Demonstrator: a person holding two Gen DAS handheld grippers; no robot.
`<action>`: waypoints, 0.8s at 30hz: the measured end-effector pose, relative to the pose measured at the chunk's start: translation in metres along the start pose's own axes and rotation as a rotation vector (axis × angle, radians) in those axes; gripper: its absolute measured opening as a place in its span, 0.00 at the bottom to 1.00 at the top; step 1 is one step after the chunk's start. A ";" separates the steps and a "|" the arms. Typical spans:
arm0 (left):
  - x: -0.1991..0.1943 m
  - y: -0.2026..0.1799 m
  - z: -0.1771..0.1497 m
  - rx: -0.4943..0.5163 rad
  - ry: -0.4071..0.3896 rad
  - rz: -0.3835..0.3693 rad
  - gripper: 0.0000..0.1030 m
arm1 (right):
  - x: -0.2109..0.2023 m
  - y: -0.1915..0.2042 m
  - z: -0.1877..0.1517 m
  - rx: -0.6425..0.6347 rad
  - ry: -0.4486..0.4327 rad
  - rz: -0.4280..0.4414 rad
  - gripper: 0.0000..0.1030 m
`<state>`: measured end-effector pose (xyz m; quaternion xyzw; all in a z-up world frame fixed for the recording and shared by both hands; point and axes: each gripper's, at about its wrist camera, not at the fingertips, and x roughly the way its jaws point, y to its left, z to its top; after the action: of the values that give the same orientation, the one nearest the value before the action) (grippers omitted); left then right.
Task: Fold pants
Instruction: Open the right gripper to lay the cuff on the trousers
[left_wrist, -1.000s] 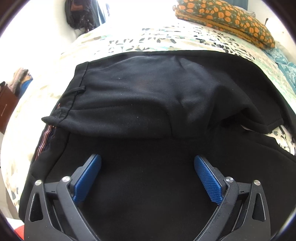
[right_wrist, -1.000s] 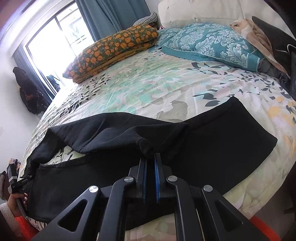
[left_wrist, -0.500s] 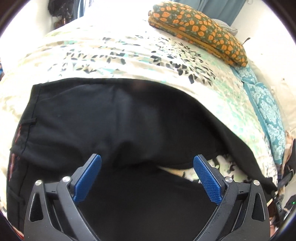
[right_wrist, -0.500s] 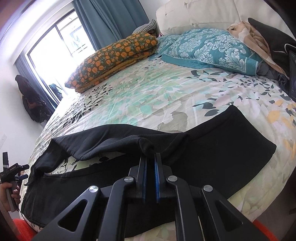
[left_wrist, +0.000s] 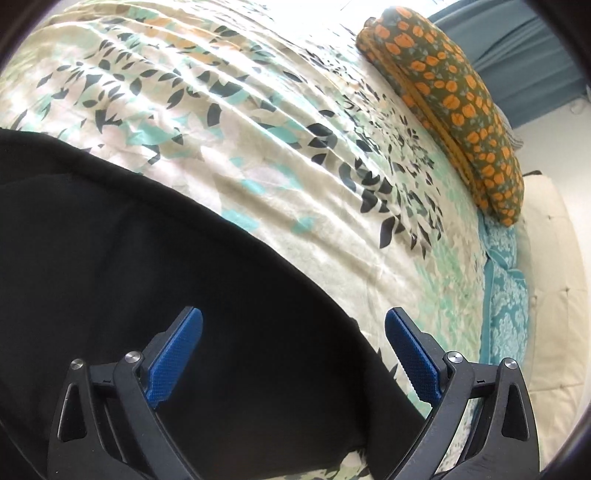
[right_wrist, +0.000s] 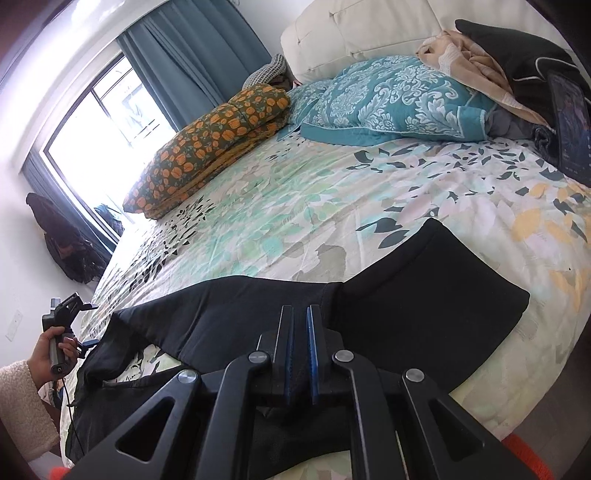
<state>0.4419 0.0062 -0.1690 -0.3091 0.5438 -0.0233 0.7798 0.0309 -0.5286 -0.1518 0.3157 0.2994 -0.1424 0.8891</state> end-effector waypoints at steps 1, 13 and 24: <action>0.005 -0.001 0.004 0.004 0.001 0.008 0.96 | 0.001 -0.003 -0.001 0.024 0.015 0.024 0.07; 0.048 -0.010 0.014 0.043 0.024 0.025 0.94 | 0.017 0.020 -0.052 0.116 0.280 0.181 0.82; 0.013 -0.019 0.007 0.168 -0.007 -0.041 0.04 | 0.046 -0.022 -0.043 0.341 0.296 0.127 0.18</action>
<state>0.4589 -0.0111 -0.1690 -0.2539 0.5310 -0.0837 0.8041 0.0384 -0.5203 -0.2174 0.4969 0.3777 -0.0869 0.7764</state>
